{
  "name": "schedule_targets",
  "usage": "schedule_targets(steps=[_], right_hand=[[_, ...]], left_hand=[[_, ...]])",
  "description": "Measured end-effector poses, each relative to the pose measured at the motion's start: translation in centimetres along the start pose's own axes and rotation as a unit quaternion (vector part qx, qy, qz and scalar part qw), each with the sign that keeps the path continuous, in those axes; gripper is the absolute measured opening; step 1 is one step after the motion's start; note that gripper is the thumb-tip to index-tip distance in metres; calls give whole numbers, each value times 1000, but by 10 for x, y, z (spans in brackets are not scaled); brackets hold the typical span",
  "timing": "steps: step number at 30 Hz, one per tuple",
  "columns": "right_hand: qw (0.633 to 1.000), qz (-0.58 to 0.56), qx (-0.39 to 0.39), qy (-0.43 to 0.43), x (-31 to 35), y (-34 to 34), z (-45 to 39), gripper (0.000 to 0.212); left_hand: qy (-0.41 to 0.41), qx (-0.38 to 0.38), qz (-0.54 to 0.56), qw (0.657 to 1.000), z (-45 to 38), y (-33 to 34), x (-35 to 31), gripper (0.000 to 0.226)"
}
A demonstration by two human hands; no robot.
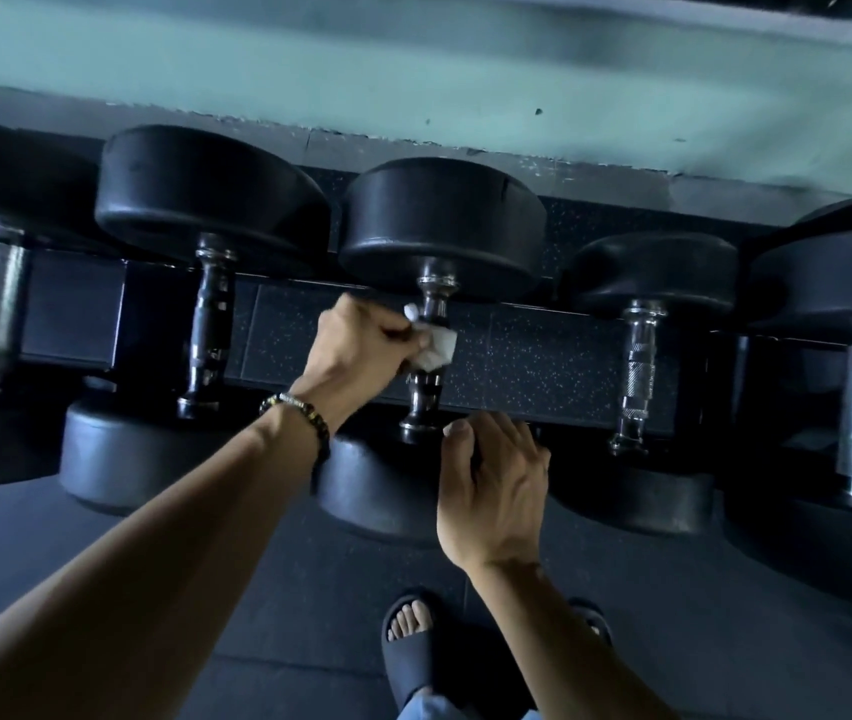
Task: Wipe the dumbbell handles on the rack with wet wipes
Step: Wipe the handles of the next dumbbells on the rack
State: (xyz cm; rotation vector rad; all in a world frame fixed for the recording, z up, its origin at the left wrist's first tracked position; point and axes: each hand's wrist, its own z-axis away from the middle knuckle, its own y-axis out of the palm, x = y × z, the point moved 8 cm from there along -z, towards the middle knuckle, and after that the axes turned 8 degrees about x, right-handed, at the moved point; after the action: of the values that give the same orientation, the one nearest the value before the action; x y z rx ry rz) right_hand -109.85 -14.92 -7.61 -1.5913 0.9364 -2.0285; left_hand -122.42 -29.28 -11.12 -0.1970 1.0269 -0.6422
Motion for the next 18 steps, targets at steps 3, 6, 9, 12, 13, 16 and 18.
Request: schedule_targets(steps=[3, 6, 9, 12, 13, 16, 18], right_hand=[[1000, 3, -4, 1, -1, -1, 0, 35], [1000, -3, -11, -1, 0, -1, 0, 36], [1000, -6, -3, 0, -1, 0, 0, 36], [1000, -4, -6, -3, 1, -2, 0, 33], [1000, -5, -8, -3, 1, -2, 0, 33], [1000, -7, -12, 1, 1, -2, 0, 35], [1000, -11, -19, -8, 1, -2, -1, 34]], left_hand=[[19, 29, -39, 999, 7, 6, -4, 3], [-6, -23, 105, 994, -17, -1, -13, 2], [-20, -28, 64, 997, -14, -1, -14, 5], [3, 41, -70, 997, 16, 4, -7, 9], [8, 54, -85, 995, 17, 6, -6, 13], [12, 33, -63, 997, 0, 3, -21, 22], [15, 24, -38, 999, -10, 1, -28, 21]])
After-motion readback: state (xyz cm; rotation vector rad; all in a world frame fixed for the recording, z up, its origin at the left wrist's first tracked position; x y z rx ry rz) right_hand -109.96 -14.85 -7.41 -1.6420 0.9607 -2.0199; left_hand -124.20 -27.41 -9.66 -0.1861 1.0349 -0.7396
